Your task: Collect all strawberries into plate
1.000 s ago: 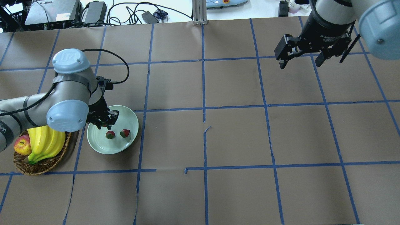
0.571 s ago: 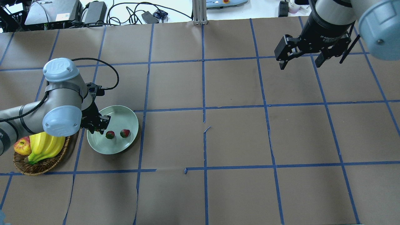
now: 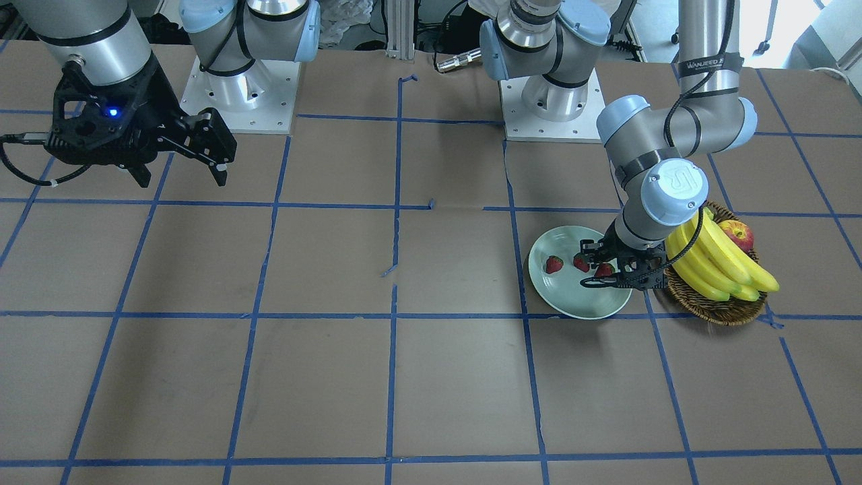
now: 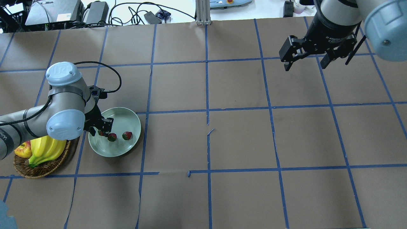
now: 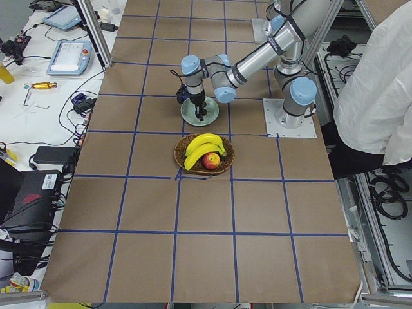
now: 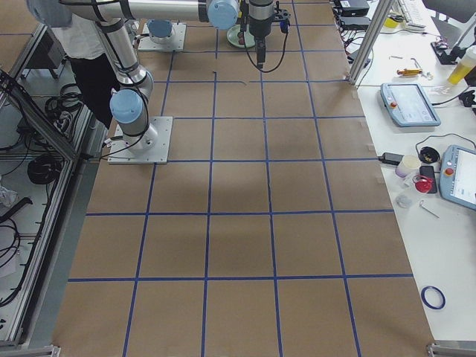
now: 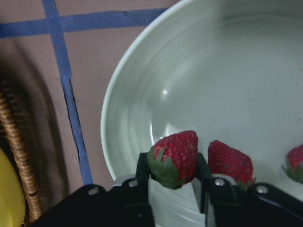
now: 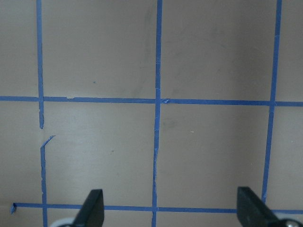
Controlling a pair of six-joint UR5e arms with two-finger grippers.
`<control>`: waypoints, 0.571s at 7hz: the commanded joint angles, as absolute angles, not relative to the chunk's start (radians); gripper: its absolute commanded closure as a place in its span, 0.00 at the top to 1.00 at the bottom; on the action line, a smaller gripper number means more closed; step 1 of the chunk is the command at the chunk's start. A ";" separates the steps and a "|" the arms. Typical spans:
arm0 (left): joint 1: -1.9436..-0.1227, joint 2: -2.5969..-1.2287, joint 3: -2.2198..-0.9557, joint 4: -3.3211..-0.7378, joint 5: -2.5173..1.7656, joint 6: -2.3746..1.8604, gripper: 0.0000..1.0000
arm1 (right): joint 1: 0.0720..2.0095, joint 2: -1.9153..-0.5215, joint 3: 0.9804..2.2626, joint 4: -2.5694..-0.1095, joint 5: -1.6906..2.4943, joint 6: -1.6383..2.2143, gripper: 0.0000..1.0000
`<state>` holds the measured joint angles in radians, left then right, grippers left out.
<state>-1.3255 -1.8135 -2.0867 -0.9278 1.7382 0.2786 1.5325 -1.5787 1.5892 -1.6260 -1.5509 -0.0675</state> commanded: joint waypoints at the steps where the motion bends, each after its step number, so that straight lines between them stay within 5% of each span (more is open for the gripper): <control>1: -1.336 -1.778 -2.025 -0.940 1.744 0.293 1.00 | 1.532 -1.580 1.589 -1.626 -1.551 -0.067 1.00; 4: -1.411 -1.714 -1.844 -1.139 1.600 0.151 1.00 | 1.532 -1.580 1.589 -1.626 -1.551 -0.067 1.00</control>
<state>-1.3735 -1.7359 -1.9131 -1.0784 1.6646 0.2274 1.5324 -1.5799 1.5892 -1.6260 -1.5509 -0.0675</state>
